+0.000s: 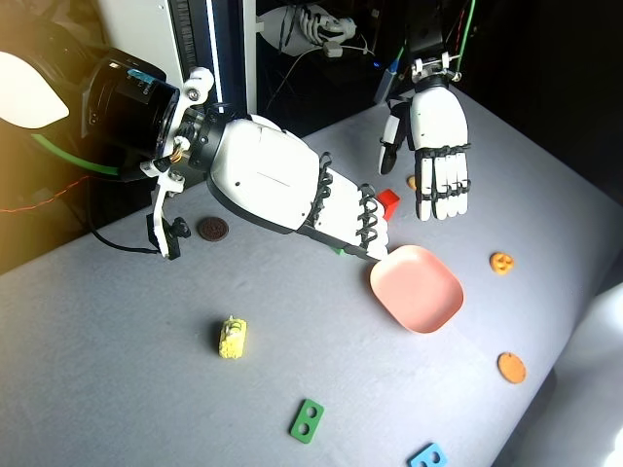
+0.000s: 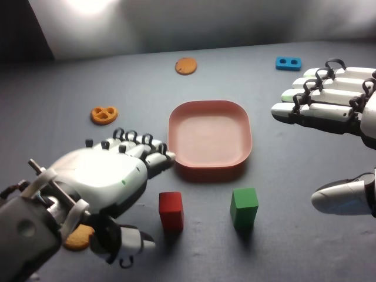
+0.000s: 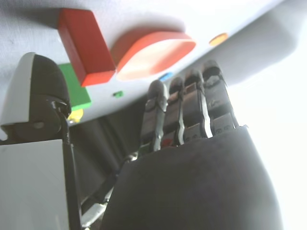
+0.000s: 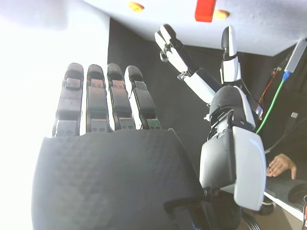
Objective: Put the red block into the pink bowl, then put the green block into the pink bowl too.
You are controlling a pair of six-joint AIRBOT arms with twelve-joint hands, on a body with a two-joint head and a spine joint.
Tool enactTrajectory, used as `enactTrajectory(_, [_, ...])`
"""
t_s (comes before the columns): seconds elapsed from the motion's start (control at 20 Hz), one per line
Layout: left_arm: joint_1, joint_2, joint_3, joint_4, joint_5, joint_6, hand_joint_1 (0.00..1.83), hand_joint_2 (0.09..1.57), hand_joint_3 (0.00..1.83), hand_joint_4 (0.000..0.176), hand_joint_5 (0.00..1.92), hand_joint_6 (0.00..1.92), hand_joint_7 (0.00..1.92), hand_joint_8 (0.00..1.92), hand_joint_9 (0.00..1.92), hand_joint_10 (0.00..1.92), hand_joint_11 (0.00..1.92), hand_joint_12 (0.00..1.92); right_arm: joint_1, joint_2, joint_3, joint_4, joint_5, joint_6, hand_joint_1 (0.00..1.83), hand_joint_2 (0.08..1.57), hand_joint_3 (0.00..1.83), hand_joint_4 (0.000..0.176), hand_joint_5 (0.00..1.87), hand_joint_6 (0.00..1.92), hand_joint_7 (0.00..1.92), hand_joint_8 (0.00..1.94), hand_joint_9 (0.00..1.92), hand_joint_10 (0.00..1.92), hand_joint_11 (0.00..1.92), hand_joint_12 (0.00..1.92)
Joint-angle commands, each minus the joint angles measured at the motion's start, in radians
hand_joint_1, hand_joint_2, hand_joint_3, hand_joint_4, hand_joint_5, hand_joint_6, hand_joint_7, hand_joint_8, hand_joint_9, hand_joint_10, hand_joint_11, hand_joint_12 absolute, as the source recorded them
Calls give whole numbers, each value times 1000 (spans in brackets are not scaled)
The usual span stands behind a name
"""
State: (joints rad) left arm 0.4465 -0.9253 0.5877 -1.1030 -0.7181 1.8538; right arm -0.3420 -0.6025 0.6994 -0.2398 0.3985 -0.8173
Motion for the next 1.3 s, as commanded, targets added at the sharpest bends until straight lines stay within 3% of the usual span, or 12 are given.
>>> enactTrajectory(0.0, [-6, -2, -4, 31, -86, 1, 1030, 1020, 0, 0, 168, 11, 55, 7, 4, 1, 18, 8, 7, 9, -5, 14, 106, -2, 0, 1090, 0, 0, 67, 5, 27, 2, 0, 0, 0, 0])
enactTrajectory(0.2, [-11, -44, 10, -13, -126, 16, 1066, 980, 0, 0, 238, 3, 98, 20, 42, 2, 0, 245, 7, 9, -5, 14, 106, -3, 36, 1092, 0, 0, 103, 14, 74, 14, 1, 0, 0, 0])
enactTrajectory(0.35, [-21, -67, 24, -49, -130, 55, 1013, 1009, 8, 0, 229, 3, 108, 6, 36, 4, 0, 212, 7, 9, -5, 14, 106, -3, 0, 1092, 0, 0, 85, 1, 58, 1, 0, 0, 0, 0])
enactTrajectory(0.5, [-28, -81, 36, -59, -136, 67, 1085, 998, 0, 0, 227, 0, 100, 0, 5, 0, 0, 107, 7, 9, -5, 14, 107, -4, 0, 1090, 0, 0, 102, 8, 74, 7, 6, 2, 0, 0])
enactTrajectory(0.6, [-33, -83, 38, -71, -142, 78, 1071, 1001, 3, 0, 279, 4, 132, 4, 51, 5, 0, 244, 7, 9, -5, 14, 107, -5, 11, 1097, 3, 0, 118, 8, 78, 3, 9, 1, 0, 0])
enactTrajectory(0.85, [-49, -90, 49, -97, -149, 86, 1008, 1030, 6, 0, 232, 1, 106, 4, 20, 1, 0, 182, 7, 9, -5, 14, 107, -8, 45, 1086, 0, 0, 138, 9, 100, 11, 15, 5, 0, 0])
enactTrajectory(1.25, [-85, -135, 52, -163, -180, 86, 1053, 973, 0, 0, 275, 6, 135, 3, 60, 3, 0, 268, 7, 9, -5, 14, 108, -10, 98, 1081, 0, 0, 144, 7, 107, 7, 10, 4, 0, 0])
